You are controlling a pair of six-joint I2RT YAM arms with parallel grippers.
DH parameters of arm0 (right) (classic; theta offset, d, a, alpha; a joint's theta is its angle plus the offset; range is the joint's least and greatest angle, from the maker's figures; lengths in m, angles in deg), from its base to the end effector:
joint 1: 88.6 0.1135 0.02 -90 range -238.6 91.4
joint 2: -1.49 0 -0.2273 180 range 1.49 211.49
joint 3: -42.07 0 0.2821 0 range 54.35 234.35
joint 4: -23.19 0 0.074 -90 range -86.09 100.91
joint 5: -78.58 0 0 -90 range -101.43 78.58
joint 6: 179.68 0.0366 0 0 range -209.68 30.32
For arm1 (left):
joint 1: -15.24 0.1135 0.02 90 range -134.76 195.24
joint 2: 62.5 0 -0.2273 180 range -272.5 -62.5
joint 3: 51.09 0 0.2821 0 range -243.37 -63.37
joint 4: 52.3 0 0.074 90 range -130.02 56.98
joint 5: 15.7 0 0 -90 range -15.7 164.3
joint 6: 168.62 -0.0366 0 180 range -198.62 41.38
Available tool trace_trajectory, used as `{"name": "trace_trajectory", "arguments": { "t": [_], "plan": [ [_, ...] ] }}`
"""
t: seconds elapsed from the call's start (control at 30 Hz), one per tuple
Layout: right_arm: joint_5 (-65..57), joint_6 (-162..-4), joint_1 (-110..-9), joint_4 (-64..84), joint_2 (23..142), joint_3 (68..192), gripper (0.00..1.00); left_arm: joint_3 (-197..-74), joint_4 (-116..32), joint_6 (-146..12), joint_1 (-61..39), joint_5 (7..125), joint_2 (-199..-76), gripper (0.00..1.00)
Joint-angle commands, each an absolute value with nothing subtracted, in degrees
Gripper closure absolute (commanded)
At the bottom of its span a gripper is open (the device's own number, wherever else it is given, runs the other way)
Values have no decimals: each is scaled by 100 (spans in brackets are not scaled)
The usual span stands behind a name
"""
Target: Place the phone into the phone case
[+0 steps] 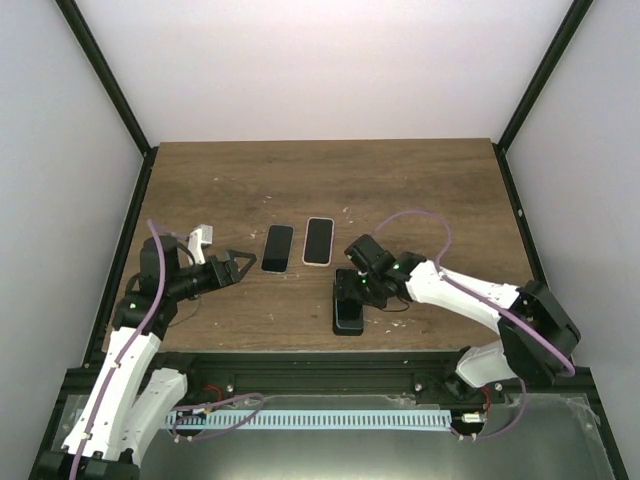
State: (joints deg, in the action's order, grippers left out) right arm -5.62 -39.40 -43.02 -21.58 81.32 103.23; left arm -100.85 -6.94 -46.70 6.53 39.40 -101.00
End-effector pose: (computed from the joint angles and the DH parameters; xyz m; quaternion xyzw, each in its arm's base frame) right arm 0.2049 0.2144 0.1482 0.0282 0.9717 0.2033 0.1172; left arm 0.1994 -0.0517 0.2518 -0.0318 0.8538 -0.4037 0.3274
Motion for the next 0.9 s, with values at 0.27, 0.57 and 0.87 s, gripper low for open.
{"name": "trace_trajectory", "arguments": {
  "t": [0.27, 0.57, 0.87],
  "plan": [
    [-595, -3007, -4115, -1601, 8428, 10132, 30, -10033, -777, -4725, 663, 3842, -10061, 7],
    [-724, -3093, -4097, -1613, 8599, 10099, 29, -10029, -772, -4716, 667, 3852, -10055, 7],
    [-1010, -3297, -4047, -1921, 8911, 10318, 26, -10062, -781, -4711, 666, 3831, -10124, 7]
  ]
}}
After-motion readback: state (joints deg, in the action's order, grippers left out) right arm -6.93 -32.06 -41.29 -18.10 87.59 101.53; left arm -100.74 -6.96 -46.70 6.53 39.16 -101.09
